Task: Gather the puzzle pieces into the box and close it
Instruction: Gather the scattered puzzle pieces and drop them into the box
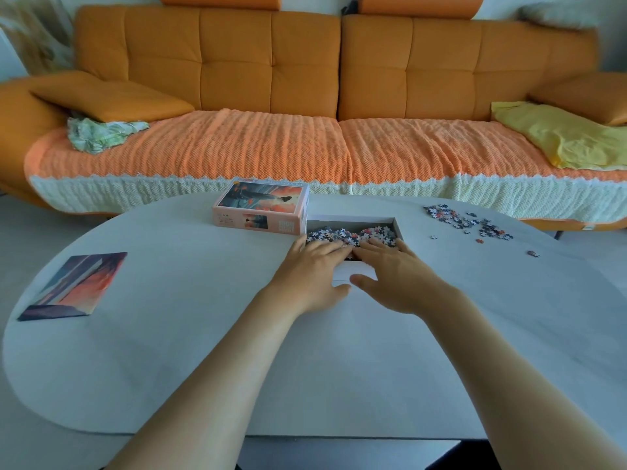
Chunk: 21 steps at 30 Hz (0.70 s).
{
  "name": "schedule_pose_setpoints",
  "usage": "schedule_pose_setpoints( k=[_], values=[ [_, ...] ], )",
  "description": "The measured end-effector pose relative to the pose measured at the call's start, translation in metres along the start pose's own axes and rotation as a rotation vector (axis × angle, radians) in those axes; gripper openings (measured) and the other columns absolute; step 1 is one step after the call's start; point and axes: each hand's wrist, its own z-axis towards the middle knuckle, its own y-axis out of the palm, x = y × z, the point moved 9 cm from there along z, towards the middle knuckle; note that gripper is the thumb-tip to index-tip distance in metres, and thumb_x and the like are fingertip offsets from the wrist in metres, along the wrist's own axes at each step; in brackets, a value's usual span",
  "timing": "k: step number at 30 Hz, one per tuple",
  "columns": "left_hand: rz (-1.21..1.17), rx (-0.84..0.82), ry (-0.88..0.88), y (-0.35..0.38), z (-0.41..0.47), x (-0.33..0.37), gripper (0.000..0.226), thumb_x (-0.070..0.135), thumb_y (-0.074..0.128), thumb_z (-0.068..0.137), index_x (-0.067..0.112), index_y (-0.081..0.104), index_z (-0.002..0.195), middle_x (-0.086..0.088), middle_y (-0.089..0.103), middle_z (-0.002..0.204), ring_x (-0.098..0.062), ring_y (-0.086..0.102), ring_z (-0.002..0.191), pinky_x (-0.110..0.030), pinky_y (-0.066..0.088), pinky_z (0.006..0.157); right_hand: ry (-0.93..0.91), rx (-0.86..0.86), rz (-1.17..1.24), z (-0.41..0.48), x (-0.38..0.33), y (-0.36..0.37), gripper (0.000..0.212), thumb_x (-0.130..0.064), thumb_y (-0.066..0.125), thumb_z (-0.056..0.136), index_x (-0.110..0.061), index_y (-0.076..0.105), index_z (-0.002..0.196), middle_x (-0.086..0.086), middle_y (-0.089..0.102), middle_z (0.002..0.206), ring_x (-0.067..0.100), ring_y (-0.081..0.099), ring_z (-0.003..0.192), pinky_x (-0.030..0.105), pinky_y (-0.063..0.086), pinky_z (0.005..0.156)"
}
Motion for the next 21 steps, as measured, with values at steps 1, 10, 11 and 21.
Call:
schedule_pose_setpoints(
  k=[1, 10, 11, 21],
  values=[
    [-0.002, -0.012, -0.002, 0.001, 0.0, 0.0, 0.072, 0.053, 0.048, 0.093, 0.027, 0.019, 0.154, 0.007, 0.016, 0.162, -0.013, 0.013, 0.148, -0.041, 0.0, 0.121, 0.011, -0.005, -0.018, -0.001, 0.002, 0.0, 0.062, -0.054, 0.036, 0.097, -0.028, 0.024, 0.152, -0.008, 0.019, 0.16, 0.009, 0.007, 0.149, 0.046, 0.004, 0.121],
    [-0.239, 0.348, 0.059, -0.041, -0.001, 0.047, 0.051, 0.034, 0.056, 0.093, 0.021, 0.048, 0.142, 0.003, 0.043, 0.148, -0.016, 0.035, 0.137, -0.036, 0.024, 0.113, 0.103, 0.257, 0.362, -0.039, 0.055, -0.041, 0.046, -0.042, 0.043, 0.1, -0.033, 0.041, 0.145, -0.008, 0.02, 0.16, 0.009, 0.011, 0.148, 0.043, 0.012, 0.121],
    [-0.281, 0.41, 0.083, -0.047, 0.003, 0.063, 0.047, 0.03, 0.056, 0.092, 0.019, 0.053, 0.137, 0.003, 0.05, 0.141, -0.016, 0.041, 0.131, -0.037, 0.03, 0.111, 0.147, 0.244, 0.359, -0.046, 0.07, -0.037, 0.047, -0.043, 0.043, 0.1, -0.032, 0.04, 0.146, -0.006, 0.019, 0.16, 0.011, 0.012, 0.148, 0.041, 0.013, 0.121],
    [-0.39, 0.069, -0.012, 0.017, 0.127, 0.194, 0.055, 0.033, 0.044, 0.099, 0.016, 0.029, 0.15, -0.002, 0.033, 0.154, -0.022, 0.028, 0.141, -0.039, 0.029, 0.113, 0.5, 0.221, 0.279, -0.082, 0.227, -0.015, 0.056, -0.043, 0.043, 0.099, -0.02, 0.031, 0.149, 0.011, 0.015, 0.161, 0.026, 0.009, 0.149, 0.046, 0.014, 0.119]
  ],
)
